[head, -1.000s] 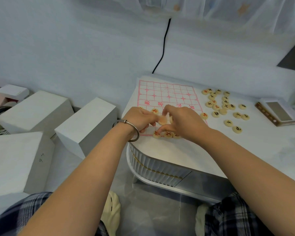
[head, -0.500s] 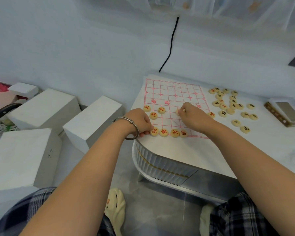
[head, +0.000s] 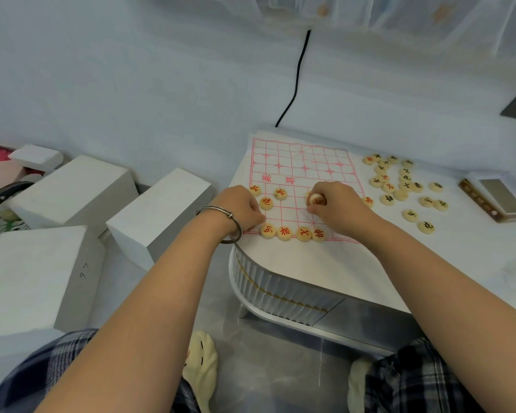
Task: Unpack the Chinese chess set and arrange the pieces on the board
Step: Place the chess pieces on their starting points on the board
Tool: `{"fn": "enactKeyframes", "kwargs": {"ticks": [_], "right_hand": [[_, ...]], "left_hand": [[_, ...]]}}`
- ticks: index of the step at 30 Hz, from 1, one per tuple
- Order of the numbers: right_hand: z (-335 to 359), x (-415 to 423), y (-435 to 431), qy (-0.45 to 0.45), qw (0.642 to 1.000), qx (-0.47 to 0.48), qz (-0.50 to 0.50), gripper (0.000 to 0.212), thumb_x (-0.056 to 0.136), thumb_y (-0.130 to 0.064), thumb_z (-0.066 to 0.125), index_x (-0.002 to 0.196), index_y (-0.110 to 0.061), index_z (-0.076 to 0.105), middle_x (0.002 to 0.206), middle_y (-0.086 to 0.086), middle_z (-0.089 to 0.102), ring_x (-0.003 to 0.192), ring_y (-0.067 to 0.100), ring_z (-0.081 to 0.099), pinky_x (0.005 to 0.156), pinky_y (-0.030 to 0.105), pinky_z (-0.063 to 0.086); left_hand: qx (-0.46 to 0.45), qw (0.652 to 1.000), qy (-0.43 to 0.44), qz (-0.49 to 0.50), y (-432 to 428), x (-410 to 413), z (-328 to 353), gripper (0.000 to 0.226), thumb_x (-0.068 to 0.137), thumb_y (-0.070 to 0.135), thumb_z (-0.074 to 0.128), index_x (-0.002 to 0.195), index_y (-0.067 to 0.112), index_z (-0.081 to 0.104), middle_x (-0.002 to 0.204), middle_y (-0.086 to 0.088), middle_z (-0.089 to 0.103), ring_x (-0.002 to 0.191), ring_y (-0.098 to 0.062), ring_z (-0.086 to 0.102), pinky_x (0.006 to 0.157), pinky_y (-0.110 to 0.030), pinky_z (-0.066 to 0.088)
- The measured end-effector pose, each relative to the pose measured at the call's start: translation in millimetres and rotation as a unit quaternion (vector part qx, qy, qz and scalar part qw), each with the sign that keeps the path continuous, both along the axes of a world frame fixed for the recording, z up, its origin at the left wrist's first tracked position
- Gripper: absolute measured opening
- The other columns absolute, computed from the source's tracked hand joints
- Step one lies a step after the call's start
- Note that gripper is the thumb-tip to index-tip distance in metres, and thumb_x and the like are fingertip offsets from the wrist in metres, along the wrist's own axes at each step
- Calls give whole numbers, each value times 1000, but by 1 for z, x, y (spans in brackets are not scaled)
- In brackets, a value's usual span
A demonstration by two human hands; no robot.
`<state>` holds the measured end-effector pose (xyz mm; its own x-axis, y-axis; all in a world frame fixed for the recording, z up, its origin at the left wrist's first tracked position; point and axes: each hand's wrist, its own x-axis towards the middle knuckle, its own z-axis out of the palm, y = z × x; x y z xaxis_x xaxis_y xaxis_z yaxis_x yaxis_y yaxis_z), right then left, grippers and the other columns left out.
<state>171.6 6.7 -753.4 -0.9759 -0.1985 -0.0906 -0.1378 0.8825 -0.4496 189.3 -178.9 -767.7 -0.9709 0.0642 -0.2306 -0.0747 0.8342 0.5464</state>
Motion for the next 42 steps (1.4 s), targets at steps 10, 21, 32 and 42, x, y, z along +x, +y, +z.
{"fn": "enactKeyframes", "kwargs": {"ticks": [10, 21, 32, 42], "right_hand": [[7, -3, 2, -127, 957, -254, -56, 23, 91, 0, 54, 114, -4, 59, 77, 16, 69, 63, 19, 67, 69, 28, 59], [13, 1, 4, -124, 939, -320, -30, 5, 81, -2, 67, 86, -2, 70, 79, 17, 72, 59, 16, 68, 62, 24, 59], [14, 5, -1, -97, 959, -265, -5, 12, 83, -1, 65, 89, -8, 72, 80, 14, 73, 63, 14, 70, 65, 23, 59], [11, 6, -15, -42, 971, -236, -12, 12, 85, -7, 66, 94, -11, 71, 77, 2, 70, 60, 7, 65, 62, 17, 57]], "left_hand": [[169, 979, 103, 41, 13, -3, 6, 14, 87, 20, 62, 92, 13, 73, 76, 8, 63, 60, -2, 52, 58, -15, 44], [247, 966, -14, 70, 16, 0, 10, 21, 83, 33, 68, 85, 12, 72, 69, 1, 62, 54, -10, 49, 49, -16, 45], [263, 962, -31, 74, 20, 5, 16, 12, 83, 29, 68, 85, 17, 71, 58, 8, 57, 48, -5, 45, 37, -7, 38], [202, 969, -50, 135, -7, 3, 20, 16, 80, 21, 71, 89, 7, 70, 74, 0, 67, 55, -9, 55, 52, -18, 47]]}}
